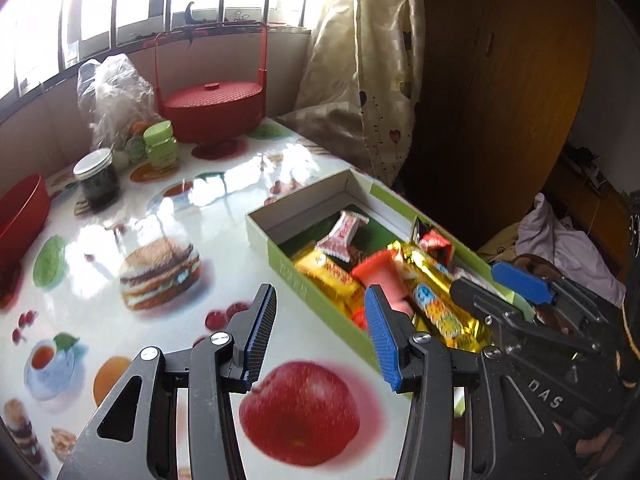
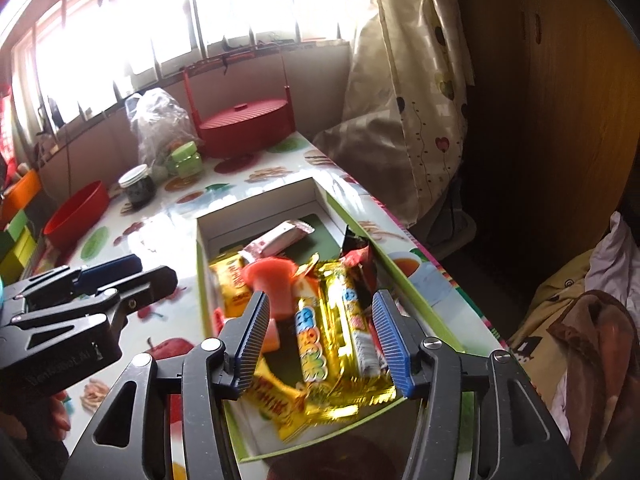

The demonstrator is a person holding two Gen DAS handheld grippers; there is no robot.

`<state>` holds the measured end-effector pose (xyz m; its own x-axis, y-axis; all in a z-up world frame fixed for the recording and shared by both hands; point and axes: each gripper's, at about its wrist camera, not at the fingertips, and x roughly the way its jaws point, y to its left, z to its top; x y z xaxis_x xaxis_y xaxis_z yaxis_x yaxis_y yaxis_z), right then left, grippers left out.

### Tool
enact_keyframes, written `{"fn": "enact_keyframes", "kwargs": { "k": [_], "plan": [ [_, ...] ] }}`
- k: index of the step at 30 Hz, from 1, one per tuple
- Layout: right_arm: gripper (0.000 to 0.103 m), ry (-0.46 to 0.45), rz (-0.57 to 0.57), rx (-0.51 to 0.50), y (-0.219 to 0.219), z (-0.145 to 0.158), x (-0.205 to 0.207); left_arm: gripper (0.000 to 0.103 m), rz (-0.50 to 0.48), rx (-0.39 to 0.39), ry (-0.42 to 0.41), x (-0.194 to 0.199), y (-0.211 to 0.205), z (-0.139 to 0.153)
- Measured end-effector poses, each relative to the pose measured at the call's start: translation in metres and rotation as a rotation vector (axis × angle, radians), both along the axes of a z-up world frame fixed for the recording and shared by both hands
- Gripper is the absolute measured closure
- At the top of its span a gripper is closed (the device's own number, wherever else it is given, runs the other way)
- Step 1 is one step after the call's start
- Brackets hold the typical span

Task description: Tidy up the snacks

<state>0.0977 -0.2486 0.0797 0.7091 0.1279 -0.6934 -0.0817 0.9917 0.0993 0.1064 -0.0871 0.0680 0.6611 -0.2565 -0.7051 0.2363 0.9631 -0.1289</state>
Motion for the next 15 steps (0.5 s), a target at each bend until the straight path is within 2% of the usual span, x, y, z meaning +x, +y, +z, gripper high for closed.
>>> {"fn": "enact_keyframes", "kwargs": {
  "k": [5, 15],
  "plan": [
    [0.048, -0.001, 0.007, -0.009, 0.006, 0.001, -0.019, 0.056, 0.017, 0.013, 0.013, -0.017, 0.009, -0.008],
    [0.047, 0.034, 0.062, -0.030, 0.021, -0.013, -0.056, 0.056, 0.046, 0.039, 0.096, -0.050, 0.025, -0.039]
  ]
}}
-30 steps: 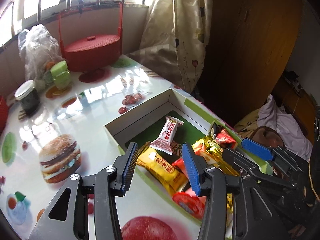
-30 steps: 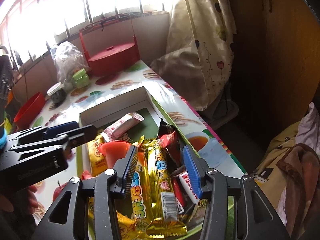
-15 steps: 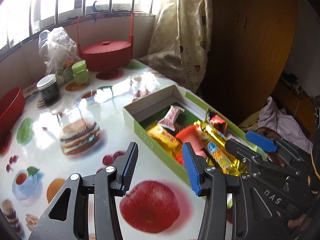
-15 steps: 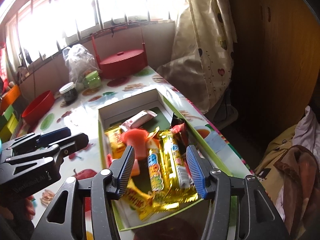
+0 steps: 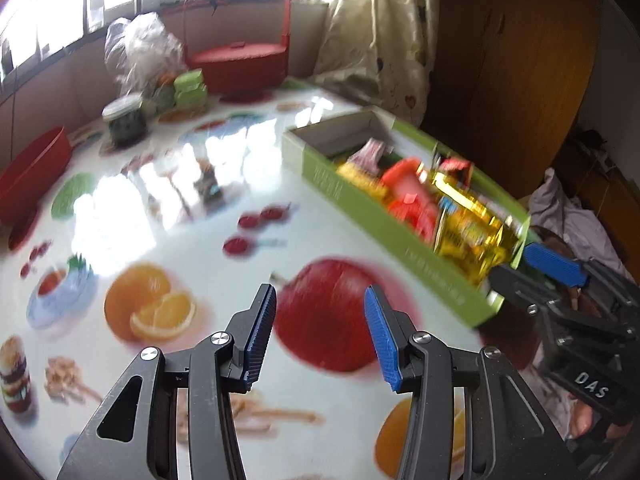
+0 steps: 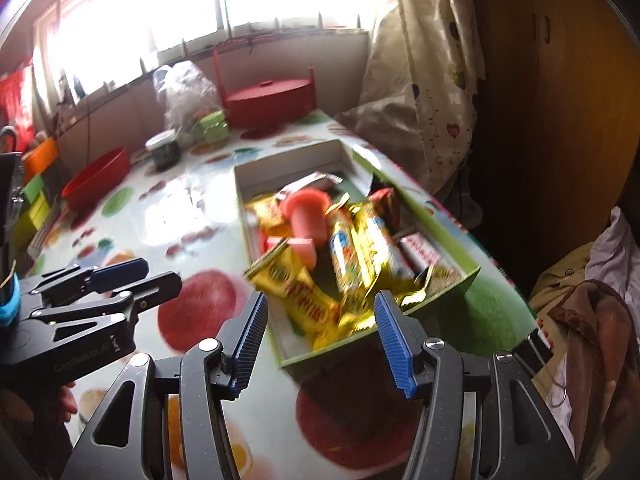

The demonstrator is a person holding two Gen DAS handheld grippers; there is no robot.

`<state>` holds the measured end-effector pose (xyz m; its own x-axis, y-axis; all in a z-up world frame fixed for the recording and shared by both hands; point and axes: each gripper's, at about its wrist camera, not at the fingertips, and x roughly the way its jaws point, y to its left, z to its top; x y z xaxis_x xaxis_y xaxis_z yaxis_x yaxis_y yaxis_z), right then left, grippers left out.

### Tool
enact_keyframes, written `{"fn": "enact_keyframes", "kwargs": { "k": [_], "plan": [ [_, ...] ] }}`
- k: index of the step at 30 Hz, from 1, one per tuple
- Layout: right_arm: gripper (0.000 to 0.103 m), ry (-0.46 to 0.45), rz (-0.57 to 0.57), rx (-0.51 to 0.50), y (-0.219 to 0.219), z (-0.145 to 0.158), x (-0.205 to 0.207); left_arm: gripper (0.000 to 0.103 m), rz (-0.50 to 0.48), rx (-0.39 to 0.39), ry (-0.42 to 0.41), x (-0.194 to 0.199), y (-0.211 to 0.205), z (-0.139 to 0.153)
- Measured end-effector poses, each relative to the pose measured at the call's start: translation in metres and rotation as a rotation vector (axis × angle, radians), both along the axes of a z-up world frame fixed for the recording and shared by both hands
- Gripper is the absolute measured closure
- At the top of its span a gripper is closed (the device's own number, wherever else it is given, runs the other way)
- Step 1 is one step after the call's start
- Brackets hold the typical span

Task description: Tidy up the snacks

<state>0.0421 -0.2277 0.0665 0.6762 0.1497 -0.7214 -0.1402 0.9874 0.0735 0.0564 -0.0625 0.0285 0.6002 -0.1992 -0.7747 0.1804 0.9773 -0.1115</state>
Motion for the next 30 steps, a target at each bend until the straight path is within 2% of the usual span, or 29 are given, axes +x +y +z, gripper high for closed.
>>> {"fn": "enact_keyframes", "kwargs": {
  "k": [7, 18, 23, 30],
  "plan": [
    [0.047, 0.036, 0.011, -0.034, 0.008, -0.014, -0.019, 0.056, 0.038, 0.003, 0.055, -0.012, 0.010, -0.019],
    [0.045, 0.129, -0.018, -0.028, 0.011, -0.039, -0.020, 0.056, 0.059, 0.020, 0.042, -0.018, 0.005, -0.022],
    [0.042, 0.123, -0.031, -0.073, 0.016, -0.042, -0.018, 0.055, 0.066, 0.064, 0.031, -0.020, 0.000, -0.023],
    [0.038, 0.109, -0.040, -0.080, 0.016, -0.043, -0.017, 0.055, 0.074, 0.057, 0.022, -0.022, 0.001, -0.023]
  ]
}}
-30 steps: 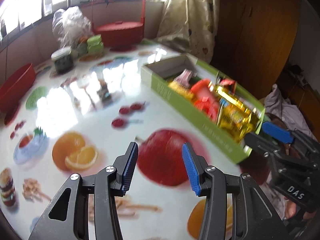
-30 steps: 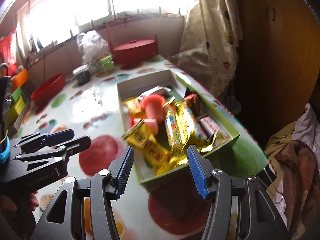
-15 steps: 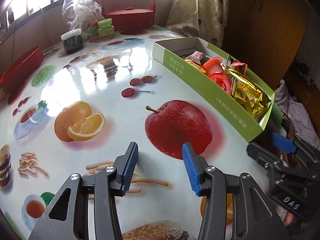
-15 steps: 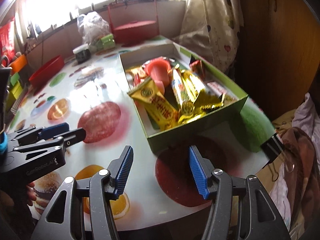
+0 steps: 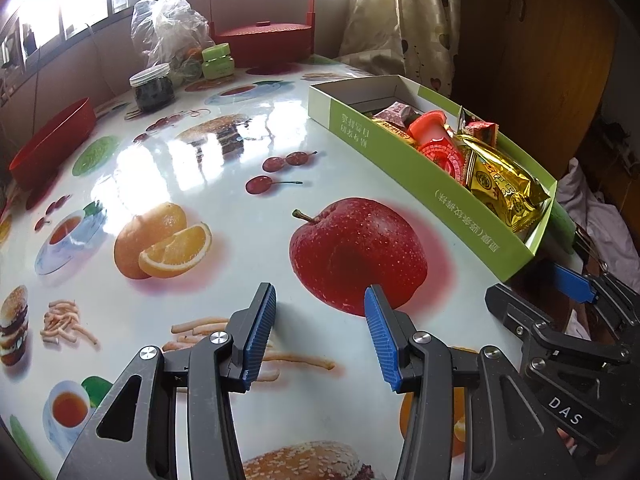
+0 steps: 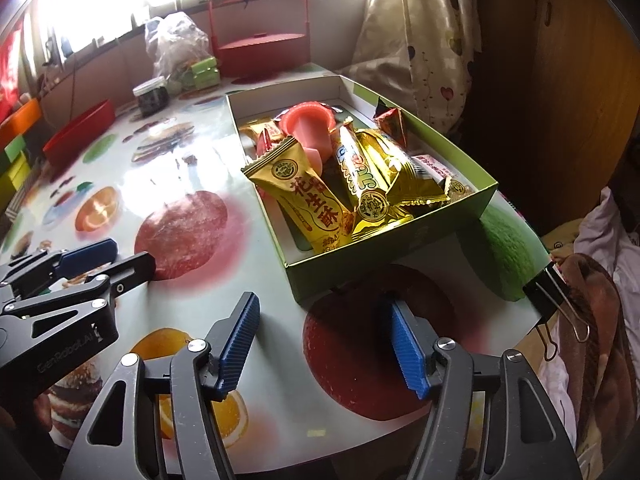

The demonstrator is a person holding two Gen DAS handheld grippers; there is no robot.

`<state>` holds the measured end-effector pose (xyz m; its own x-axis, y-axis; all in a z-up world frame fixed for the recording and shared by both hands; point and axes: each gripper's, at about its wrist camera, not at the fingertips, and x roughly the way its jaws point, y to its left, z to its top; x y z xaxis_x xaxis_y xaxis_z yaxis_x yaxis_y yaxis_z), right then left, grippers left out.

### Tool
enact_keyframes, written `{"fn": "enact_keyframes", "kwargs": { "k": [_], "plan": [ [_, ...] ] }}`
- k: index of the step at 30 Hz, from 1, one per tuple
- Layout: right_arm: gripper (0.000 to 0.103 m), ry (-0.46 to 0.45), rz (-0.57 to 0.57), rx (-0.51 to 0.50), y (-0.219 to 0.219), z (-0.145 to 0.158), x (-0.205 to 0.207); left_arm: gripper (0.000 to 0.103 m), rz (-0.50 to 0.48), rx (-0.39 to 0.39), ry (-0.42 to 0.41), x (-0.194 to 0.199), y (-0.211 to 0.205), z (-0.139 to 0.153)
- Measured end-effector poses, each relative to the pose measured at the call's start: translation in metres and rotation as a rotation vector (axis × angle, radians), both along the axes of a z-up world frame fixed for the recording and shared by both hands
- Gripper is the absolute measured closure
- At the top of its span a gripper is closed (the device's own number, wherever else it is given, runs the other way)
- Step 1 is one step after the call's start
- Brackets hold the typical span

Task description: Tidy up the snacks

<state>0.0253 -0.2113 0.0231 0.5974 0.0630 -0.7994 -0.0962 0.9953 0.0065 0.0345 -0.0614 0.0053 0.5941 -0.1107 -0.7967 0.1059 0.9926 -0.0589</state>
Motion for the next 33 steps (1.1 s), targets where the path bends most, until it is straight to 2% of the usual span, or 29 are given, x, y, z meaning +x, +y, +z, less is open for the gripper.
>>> {"fn": "enact_keyframes", "kwargs": {
  "k": [10, 33],
  "plan": [
    [0.034, -0.009, -0.006, -0.002, 0.0021, -0.0012, 0.0001, 0.055, -0.005, 0.021, -0.005, -0.0005, -0.0025, 0.0000],
    [0.034, -0.010, -0.005, -0.002, 0.0020, -0.0016, 0.0000, 0.055, -0.003, 0.017, -0.007, -0.0011, -0.0031, 0.0002]
  ]
}}
